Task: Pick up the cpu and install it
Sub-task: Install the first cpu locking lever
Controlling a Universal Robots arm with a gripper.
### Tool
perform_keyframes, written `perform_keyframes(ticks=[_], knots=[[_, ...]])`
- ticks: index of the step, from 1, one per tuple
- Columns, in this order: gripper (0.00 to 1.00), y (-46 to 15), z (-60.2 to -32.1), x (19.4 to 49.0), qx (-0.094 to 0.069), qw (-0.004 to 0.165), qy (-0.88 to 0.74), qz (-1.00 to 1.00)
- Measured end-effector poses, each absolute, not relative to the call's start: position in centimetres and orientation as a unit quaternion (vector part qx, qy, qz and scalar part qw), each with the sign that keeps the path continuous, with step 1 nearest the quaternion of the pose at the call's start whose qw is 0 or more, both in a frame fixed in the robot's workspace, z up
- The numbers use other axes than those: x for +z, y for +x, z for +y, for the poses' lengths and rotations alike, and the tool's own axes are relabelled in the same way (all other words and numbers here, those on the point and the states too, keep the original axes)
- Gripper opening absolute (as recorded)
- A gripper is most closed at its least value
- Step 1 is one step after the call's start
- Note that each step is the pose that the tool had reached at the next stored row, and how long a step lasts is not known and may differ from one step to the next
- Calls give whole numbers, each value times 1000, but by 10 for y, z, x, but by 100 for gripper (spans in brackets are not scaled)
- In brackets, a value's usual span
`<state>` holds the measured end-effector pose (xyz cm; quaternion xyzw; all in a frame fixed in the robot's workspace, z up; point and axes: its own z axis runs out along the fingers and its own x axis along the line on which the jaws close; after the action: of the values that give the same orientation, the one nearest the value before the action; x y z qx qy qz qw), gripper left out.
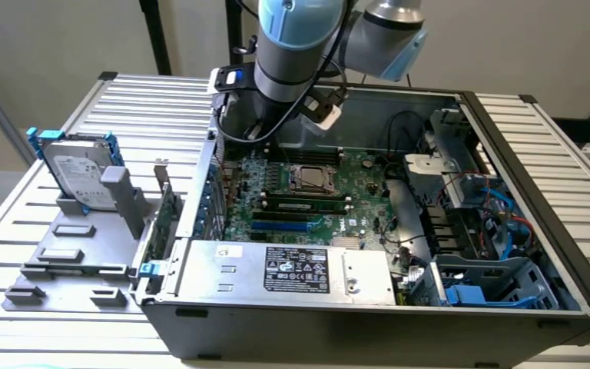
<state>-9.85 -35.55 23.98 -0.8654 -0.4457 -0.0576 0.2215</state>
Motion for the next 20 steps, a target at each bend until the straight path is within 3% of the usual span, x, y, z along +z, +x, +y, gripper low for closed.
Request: perform_keyframes(ticks=[6,20], knots=[[11,-86,-356,240,-62,229,-864,-443],[11,-55,-358,237,-63,230,-865,-441]])
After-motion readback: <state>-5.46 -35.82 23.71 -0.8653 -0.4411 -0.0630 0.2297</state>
